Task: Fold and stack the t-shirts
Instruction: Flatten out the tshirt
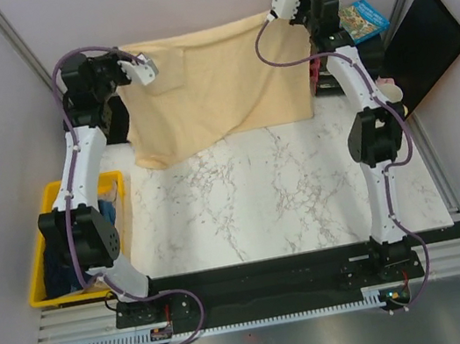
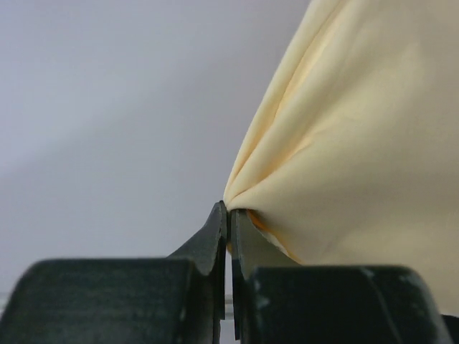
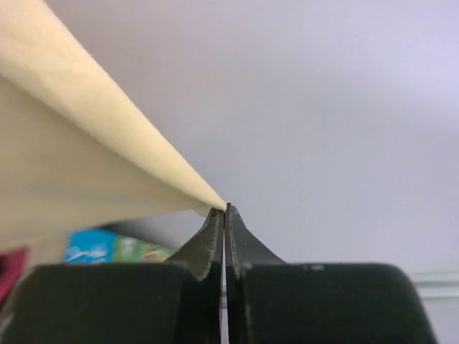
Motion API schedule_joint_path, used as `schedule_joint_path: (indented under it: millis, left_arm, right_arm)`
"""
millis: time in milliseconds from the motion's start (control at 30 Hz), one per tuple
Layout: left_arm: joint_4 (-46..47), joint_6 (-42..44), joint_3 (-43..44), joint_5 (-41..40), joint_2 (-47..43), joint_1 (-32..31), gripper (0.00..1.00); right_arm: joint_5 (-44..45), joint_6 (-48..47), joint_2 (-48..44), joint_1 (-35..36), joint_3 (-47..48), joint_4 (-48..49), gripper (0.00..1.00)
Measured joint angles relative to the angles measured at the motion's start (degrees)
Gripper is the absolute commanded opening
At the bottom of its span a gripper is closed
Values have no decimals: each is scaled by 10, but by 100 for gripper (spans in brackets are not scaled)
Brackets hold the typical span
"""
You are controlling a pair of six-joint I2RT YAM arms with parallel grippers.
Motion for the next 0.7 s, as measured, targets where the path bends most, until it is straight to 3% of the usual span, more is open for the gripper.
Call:
schedule_joint_path:
  millis: [133,267,333,433,567,700]
  left_arm:
    - [128,-15,89,-27,15,-8,2]
    - [277,-7,105,-36,-1,-24,2]
    - [345,-4,86,-36,-11,-34,2]
    - [387,-11,-19,-34,-57,-45,2]
    - [305,-44,-238,0,-160,-52,2]
    - [114,-56,-412,41,-251,-53,2]
  right_arm:
    - [-9,-14,-38,1,-7,88,0]
    - [-13,0,-139,9,-82,152,0]
    - [-15,12,-196,14,-134,180,0]
    - [-21,26,-283,21,-243,208,0]
    - [-50,55,-384,22,-424,160,0]
    - [-85,40,-452,22,-614,37,0]
